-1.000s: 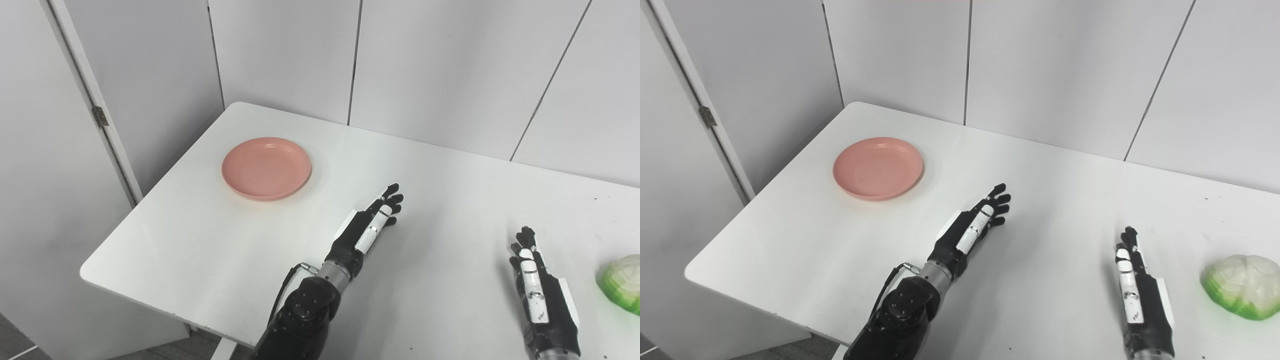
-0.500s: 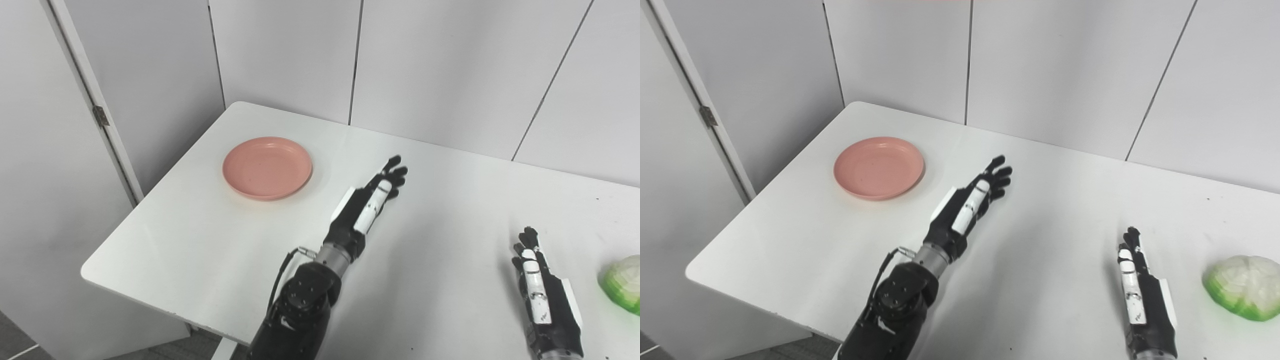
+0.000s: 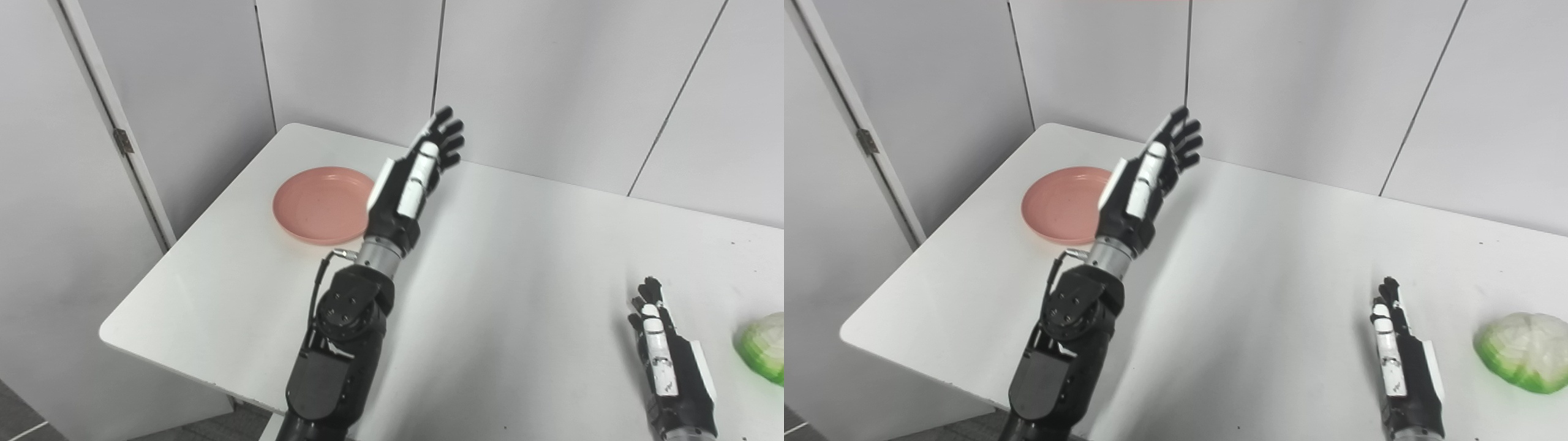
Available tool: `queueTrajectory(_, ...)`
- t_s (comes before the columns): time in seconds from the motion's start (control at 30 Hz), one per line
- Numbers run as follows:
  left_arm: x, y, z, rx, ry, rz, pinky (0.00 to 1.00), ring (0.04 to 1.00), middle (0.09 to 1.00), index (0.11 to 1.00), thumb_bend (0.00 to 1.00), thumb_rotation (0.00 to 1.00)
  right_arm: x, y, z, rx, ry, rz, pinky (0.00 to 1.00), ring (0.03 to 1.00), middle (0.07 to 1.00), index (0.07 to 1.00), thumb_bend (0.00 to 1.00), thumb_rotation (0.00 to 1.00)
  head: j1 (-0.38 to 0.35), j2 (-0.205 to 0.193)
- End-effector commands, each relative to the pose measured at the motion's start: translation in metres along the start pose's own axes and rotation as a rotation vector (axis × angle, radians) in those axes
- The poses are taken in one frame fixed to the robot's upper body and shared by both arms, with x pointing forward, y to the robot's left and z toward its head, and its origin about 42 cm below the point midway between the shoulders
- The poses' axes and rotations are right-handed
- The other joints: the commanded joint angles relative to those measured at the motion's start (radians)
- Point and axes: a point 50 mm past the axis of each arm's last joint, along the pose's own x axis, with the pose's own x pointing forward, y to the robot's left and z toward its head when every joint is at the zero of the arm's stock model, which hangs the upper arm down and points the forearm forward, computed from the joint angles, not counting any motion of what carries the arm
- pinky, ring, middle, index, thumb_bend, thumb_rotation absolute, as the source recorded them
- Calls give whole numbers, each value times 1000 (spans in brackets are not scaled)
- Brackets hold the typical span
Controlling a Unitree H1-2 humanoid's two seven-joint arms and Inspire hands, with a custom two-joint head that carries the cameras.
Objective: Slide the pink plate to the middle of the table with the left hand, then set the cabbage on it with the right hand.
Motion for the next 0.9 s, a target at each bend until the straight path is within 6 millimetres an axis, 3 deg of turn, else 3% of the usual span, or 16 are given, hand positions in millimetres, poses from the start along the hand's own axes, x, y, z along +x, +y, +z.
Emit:
queueTrajectory(0.0, 14, 1, 21, 4, -91, 8, 916, 920, 929, 915, 457, 1000, -4, -6, -7, -8, 6, -10, 1000, 1000, 1000, 1000, 103, 1000, -1, 1)
queueTrajectory(0.6, 43, 75, 46, 112, -188, 231, 926, 933, 939, 929, 444, 1000, -6, -9, -5, -11, 0, -14, 1000, 999, 1000, 999, 96, 1000, 14, 8)
queueTrajectory(0.87, 49, 110, 47, 142, -186, 321, 930, 932, 939, 926, 436, 1000, -6, -10, -4, -10, -4, -17, 1000, 999, 1000, 998, 80, 1000, 15, 14)
